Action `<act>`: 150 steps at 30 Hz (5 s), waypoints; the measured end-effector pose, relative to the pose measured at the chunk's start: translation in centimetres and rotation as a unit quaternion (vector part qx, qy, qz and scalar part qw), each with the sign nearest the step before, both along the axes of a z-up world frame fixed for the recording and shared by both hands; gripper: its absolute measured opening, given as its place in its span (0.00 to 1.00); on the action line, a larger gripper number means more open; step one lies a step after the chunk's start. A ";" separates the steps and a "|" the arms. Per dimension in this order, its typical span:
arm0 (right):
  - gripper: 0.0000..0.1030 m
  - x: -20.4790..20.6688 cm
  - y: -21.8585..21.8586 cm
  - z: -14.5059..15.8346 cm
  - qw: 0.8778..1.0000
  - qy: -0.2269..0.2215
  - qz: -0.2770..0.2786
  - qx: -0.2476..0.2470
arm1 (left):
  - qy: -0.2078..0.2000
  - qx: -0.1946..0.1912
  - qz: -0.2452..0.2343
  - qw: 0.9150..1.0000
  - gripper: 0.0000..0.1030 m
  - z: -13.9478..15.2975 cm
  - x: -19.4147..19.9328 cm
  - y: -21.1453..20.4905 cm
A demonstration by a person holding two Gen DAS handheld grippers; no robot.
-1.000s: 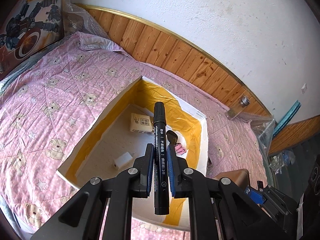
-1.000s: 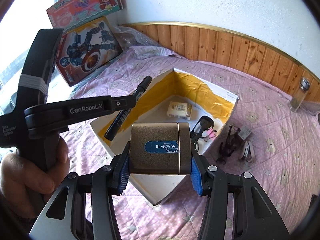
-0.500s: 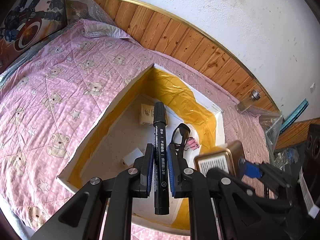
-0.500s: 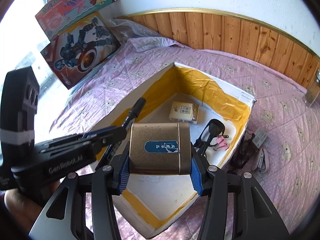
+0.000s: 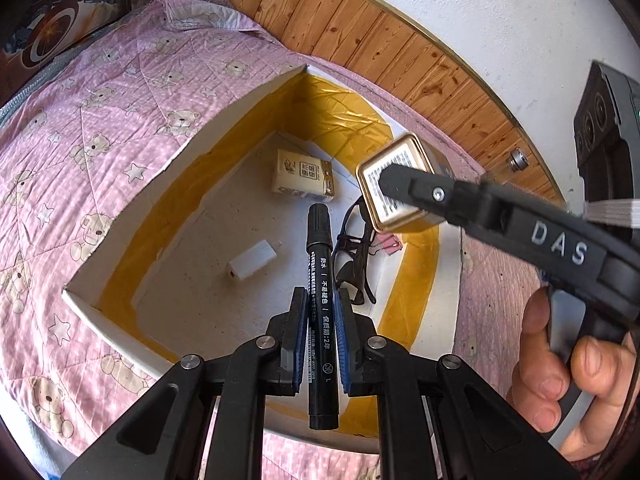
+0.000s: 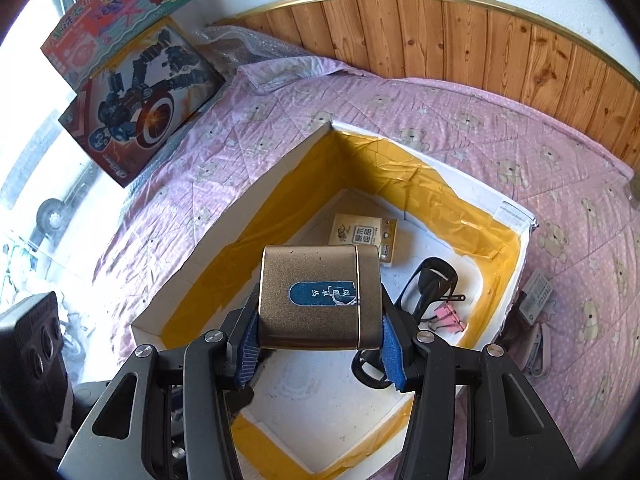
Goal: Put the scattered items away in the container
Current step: 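Open both tools to drop the marker and tin into the box, then move the left tool to the purple figurine while the right tool approaches the pink stapler, then grasp the purple figurine with the left tool while the right tool grasps the pink stapler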
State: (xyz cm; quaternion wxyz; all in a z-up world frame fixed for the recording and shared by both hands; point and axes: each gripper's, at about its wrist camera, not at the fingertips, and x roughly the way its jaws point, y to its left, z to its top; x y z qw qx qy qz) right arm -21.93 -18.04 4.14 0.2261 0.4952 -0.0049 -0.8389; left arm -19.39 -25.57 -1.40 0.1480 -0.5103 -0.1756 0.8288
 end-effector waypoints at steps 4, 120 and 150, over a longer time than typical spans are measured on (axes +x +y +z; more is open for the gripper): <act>0.52 -0.9 -0.9 -0.7 1.000 -0.013 0.009 0.010 | -0.015 -0.008 -0.011 1.000 0.14 -0.8 0.0 1.2; 0.52 -1.3 23.6 -14.1 0.986 -0.069 -0.133 -0.075 | 0.091 -0.208 -0.143 0.963 0.42 -9.1 -5.7 24.7; 0.27 1.9 29.9 -13.1 0.976 -0.027 -0.205 -0.069 | 0.085 -0.150 -0.136 0.976 0.20 -9.1 -5.5 22.6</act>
